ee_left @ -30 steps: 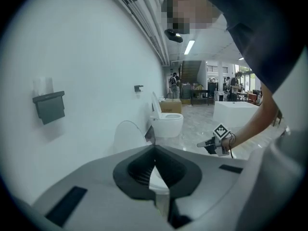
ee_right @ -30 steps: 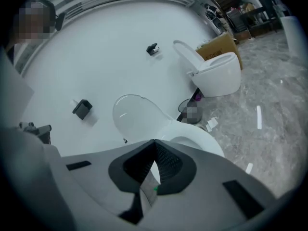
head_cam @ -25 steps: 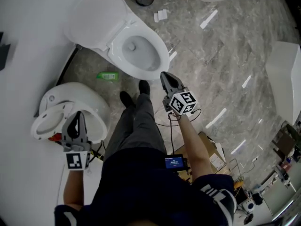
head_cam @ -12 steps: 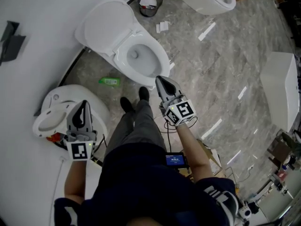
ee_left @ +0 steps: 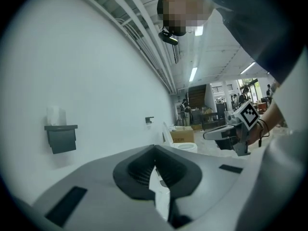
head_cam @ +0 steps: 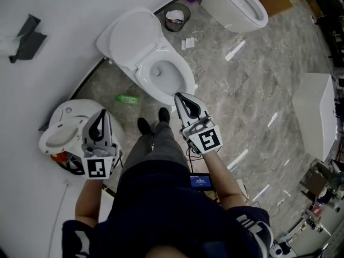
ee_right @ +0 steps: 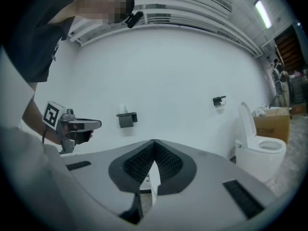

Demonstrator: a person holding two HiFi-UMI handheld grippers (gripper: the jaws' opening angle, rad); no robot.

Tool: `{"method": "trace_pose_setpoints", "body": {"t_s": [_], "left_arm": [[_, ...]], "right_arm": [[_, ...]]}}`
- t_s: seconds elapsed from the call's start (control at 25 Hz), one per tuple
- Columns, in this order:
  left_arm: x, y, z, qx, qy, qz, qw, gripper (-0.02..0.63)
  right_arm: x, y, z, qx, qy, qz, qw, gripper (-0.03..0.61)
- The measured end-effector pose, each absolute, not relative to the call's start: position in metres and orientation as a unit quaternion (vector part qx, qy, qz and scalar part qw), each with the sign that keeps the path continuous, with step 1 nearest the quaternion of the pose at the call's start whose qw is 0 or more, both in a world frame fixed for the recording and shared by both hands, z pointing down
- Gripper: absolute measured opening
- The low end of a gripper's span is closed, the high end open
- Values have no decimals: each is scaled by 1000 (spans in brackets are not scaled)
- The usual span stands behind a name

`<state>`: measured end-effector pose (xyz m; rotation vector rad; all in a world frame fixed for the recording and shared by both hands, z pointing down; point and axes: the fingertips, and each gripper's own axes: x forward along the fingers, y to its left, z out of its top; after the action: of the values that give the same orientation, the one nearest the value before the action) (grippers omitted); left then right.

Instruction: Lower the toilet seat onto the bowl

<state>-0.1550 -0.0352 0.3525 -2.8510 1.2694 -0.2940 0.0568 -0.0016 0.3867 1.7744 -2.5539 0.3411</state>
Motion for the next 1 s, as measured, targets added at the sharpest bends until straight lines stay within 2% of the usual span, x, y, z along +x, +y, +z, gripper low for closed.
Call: {"method": "trace_pose_setpoints", "body": {"t_s": [0.52, 1.0], "left_arm": [[-176, -36, 297, -903, 426, -40, 37, 25], [-193, -36, 274, -893, 447, -5, 53, 25]], "right_arm": [[9, -6, 302, 537, -843, 28, 13, 21], [-15, -10, 275, 531, -847, -3, 27, 21]]}}
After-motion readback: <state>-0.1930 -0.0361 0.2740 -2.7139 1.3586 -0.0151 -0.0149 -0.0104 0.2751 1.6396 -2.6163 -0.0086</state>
